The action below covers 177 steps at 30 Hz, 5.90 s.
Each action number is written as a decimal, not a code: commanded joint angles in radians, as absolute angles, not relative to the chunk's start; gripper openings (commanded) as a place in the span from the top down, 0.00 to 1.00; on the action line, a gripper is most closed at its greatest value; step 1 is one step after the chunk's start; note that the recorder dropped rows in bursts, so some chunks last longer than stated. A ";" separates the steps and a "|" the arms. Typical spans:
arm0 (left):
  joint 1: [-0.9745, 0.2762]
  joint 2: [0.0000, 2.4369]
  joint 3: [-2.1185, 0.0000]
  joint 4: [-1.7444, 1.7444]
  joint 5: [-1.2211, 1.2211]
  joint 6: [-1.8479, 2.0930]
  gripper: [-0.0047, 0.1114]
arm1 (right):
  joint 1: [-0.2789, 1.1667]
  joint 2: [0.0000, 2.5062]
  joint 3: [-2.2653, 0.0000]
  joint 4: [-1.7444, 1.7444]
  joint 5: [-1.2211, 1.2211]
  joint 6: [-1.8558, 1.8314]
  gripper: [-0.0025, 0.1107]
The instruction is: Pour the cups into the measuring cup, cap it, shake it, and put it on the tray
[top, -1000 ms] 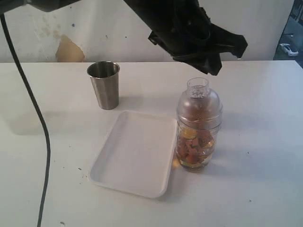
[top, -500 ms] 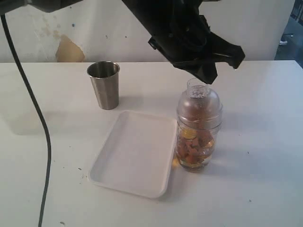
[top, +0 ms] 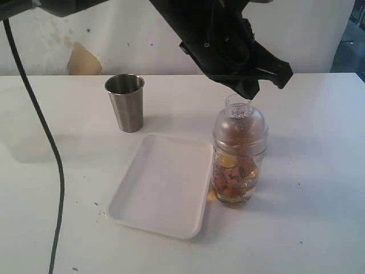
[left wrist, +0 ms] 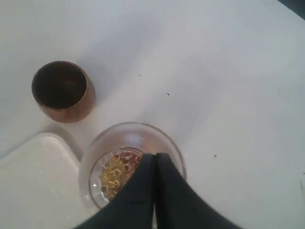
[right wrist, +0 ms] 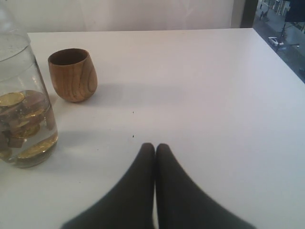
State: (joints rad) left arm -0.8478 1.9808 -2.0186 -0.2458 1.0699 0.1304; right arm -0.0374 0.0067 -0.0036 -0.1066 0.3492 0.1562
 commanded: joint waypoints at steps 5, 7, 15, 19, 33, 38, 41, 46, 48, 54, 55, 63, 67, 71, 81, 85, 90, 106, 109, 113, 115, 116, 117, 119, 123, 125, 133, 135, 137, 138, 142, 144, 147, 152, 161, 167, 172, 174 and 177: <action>-0.851 1.983 -2.019 -0.234 1.063 0.132 0.96 | -0.042 0.000 0.000 -0.105 0.350 0.153 0.98; -0.851 1.985 -2.000 -0.226 1.043 0.132 0.96 | -0.042 0.000 0.000 -0.105 0.350 0.153 0.98; -0.851 1.985 -1.963 -0.247 1.016 0.138 0.96 | -0.042 0.000 0.000 -0.105 0.350 0.153 0.98; -0.851 1.985 -1.963 -0.300 1.016 0.178 0.96 | -0.042 0.000 0.000 -0.105 0.350 0.153 0.98; -0.851 1.985 -1.907 -0.298 1.014 0.200 0.96 | -0.042 0.000 0.000 -0.105 0.350 0.153 0.98; -0.851 1.985 -1.857 -0.298 0.995 0.200 0.96 | -0.042 0.000 0.000 -0.105 0.350 0.153 0.98; -0.851 1.985 -1.840 -0.298 0.971 0.200 0.96 | -0.042 0.000 0.000 -0.105 0.350 0.153 0.98; -0.851 1.985 -1.838 -0.298 0.931 0.200 0.96 | -0.042 0.000 0.000 -0.105 0.350 0.153 0.98; -0.851 1.983 -1.838 -0.302 0.912 0.200 0.96 | -0.042 0.000 0.000 -0.105 0.350 0.153 0.98; -0.851 1.954 -1.877 -0.307 0.913 0.203 0.96 | -0.042 0.000 0.000 -0.105 0.350 0.153 0.98; -0.851 1.949 -1.887 -0.307 0.913 0.206 0.96 | -0.042 0.000 0.000 -0.105 0.350 0.153 0.98; -0.851 1.942 -1.915 -0.305 0.910 0.213 0.96 | -0.042 0.000 0.000 -0.105 0.350 0.180 0.98; -0.851 1.966 -1.915 -0.309 0.946 0.213 0.96 | -0.042 0.000 0.000 -0.104 0.350 0.180 0.98; -0.851 1.989 -1.915 -0.309 0.951 0.213 0.96 | -0.042 0.000 0.000 -0.104 0.350 0.182 0.98; -0.851 1.984 -1.915 -0.309 0.955 0.216 0.96 | -0.042 0.000 0.000 -0.105 0.350 0.182 0.98; -0.851 1.943 -1.915 -0.300 0.947 0.228 0.96 | -0.042 0.000 0.000 -0.105 0.350 0.182 0.98; -0.851 1.857 -1.915 -0.266 0.951 0.230 0.96 | -0.042 0.000 0.000 -0.105 0.350 0.182 0.98; -0.851 1.645 -1.876 0.214 1.221 -0.217 0.96 | -0.042 0.000 0.000 -0.105 0.350 0.182 0.98; -0.848 1.593 -1.733 0.405 1.221 -0.325 0.96 | -0.042 0.000 0.000 -0.105 0.350 0.182 0.98; -0.833 1.581 -1.538 0.650 1.221 -0.531 0.96 | -0.042 0.000 0.000 -0.105 0.350 0.182 0.98; -0.765 1.581 -1.477 0.717 1.221 -0.571 0.96 | -0.042 0.000 0.000 -0.105 0.350 0.182 0.98; -0.705 1.581 -1.452 0.716 1.221 -0.571 0.96 | -0.042 0.000 0.000 -0.105 0.350 0.182 0.98; -0.651 1.581 -1.436 0.707 1.221 -0.573 0.96 | -0.042 0.000 0.000 -0.105 0.350 0.182 0.98; -0.511 1.593 -1.427 0.573 1.221 -0.499 0.96 | -0.042 0.000 0.000 -0.105 0.350 0.182 0.98; -0.266 1.626 -1.427 0.161 1.144 -0.208 0.93 | -0.042 0.000 0.000 -0.105 0.350 0.182 0.98; -0.186 1.643 -1.427 0.096 1.090 -0.181 0.83 | -0.042 0.000 0.000 -0.105 0.350 0.182 0.98; -0.104 1.721 -1.427 0.025 0.961 0.104 0.46 | -0.042 0.000 0.000 -0.105 0.350 0.182 0.98; -0.106 1.747 -1.427 0.000 0.926 0.168 0.49 | -0.042 0.000 0.000 -0.105 0.350 0.182 0.98; -0.104 1.773 -1.427 0.011 0.879 0.163 0.51 | -0.042 0.000 0.000 -0.105 0.350 0.182 0.98; -0.102 1.784 -1.427 0.020 0.863 0.161 0.52 | -0.042 0.000 0.000 -0.105 0.350 0.182 0.98; -0.102 1.840 -1.427 0.084 0.823 0.154 0.52 | -0.042 0.000 0.000 -0.105 0.350 0.182 0.98; -0.102 1.867 -1.427 0.091 0.814 0.156 0.52 | -0.042 0.000 0.000 -0.105 0.350 0.182 0.98; -0.102 1.896 -1.427 0.091 0.810 0.158 0.53 | -0.042 0.000 0.000 -0.105 0.350 0.182 0.98; -0.102 1.900 -1.428 0.091 0.827 0.154 0.96 | -0.042 0.000 0.000 -0.105 0.350 0.182 0.98; -0.171 1.788 -1.430 -0.025 0.939 0.156 0.96 | -0.042 0.000 0.000 -0.105 0.350 0.182 0.98; -0.332 1.752 -1.384 -0.033 1.041 0.103 0.96 | -0.042 0.000 0.000 -0.105 0.350 0.182 0.98; -0.464 1.752 -1.353 -0.037 1.013 0.089 0.96 | -0.042 0.000 0.000 -0.105 0.350 0.182 0.98; -0.504 1.752 -1.346 -0.024 0.974 0.074 0.96 | -0.042 0.000 0.000 -0.105 0.350 0.182 0.98; -0.532 1.752 -1.347 0.008 0.949 0.031 0.96 | -0.042 0.000 0.000 -0.105 0.350 0.182 0.98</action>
State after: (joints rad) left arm -0.5100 1.7643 -1.3501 -0.0289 0.9845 0.0763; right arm -0.0374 0.0067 -0.0036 -0.1066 0.3510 0.1801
